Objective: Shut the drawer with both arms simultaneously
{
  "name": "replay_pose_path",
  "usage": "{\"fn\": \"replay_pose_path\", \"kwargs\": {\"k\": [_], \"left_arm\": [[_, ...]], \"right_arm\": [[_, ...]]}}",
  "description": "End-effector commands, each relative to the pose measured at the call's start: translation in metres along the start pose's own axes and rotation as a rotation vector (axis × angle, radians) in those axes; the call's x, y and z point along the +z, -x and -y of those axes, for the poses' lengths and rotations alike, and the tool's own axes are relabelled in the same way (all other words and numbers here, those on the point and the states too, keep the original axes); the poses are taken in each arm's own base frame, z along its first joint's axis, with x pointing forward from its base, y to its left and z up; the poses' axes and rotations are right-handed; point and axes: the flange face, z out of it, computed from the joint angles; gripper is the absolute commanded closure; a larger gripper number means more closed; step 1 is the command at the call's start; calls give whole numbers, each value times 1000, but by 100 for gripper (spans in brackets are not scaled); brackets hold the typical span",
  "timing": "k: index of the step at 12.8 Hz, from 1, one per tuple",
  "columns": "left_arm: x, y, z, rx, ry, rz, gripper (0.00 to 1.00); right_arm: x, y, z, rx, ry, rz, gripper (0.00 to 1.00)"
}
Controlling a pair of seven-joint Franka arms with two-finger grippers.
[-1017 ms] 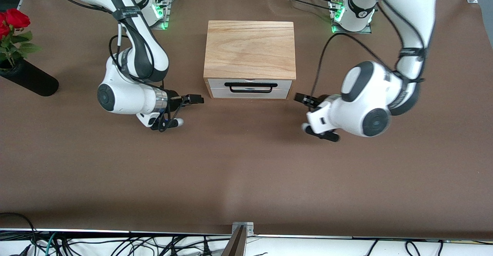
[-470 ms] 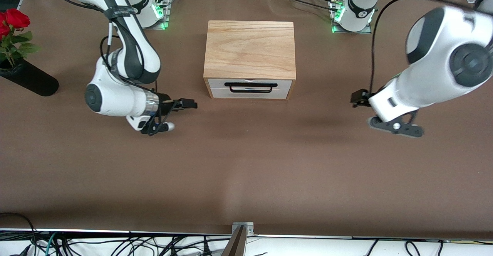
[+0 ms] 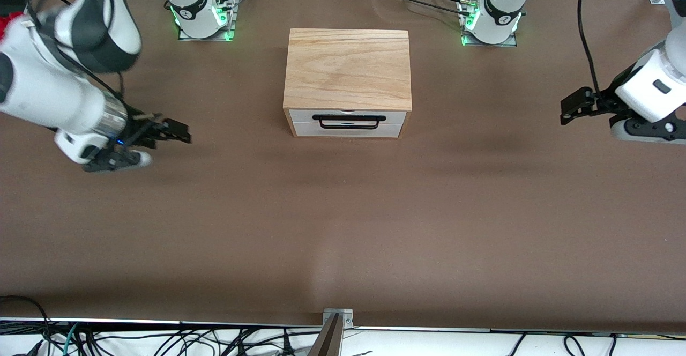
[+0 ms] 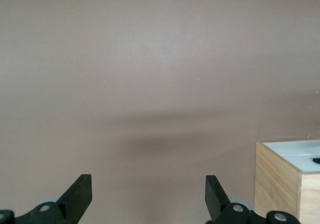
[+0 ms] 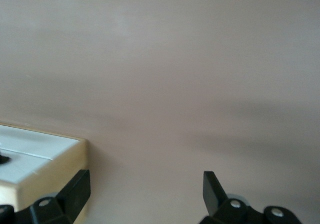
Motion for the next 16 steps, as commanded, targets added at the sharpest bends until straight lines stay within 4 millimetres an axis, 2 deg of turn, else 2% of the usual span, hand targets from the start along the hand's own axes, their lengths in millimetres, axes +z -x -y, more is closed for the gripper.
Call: {"fn": "replay_pose_path", "kwargs": {"k": [1, 3, 4, 5, 9, 12, 16], "left_arm": [[3, 38, -1, 10, 18, -22, 0], [7, 36, 3, 49, 17, -15, 0], [7, 33, 4, 65, 15, -11, 0], [1, 32, 5, 64, 11, -20, 0], [2, 30, -3, 76, 6, -18, 0], [2, 30, -2, 76, 7, -18, 0], [2, 30, -5, 80, 6, -18, 0]], "right_arm": [[-51, 33, -12, -21, 78, -37, 0], [-74, 40, -23, -11, 109, -47, 0], [-94, 39, -31, 2, 115, -68, 0], [-100, 35, -35, -1, 124, -81, 0], [-106, 39, -31, -7, 108, -60, 0], [-114, 52, -42, 14, 109, -19, 0], [-117, 54, -44, 19, 109, -22, 0]]}}
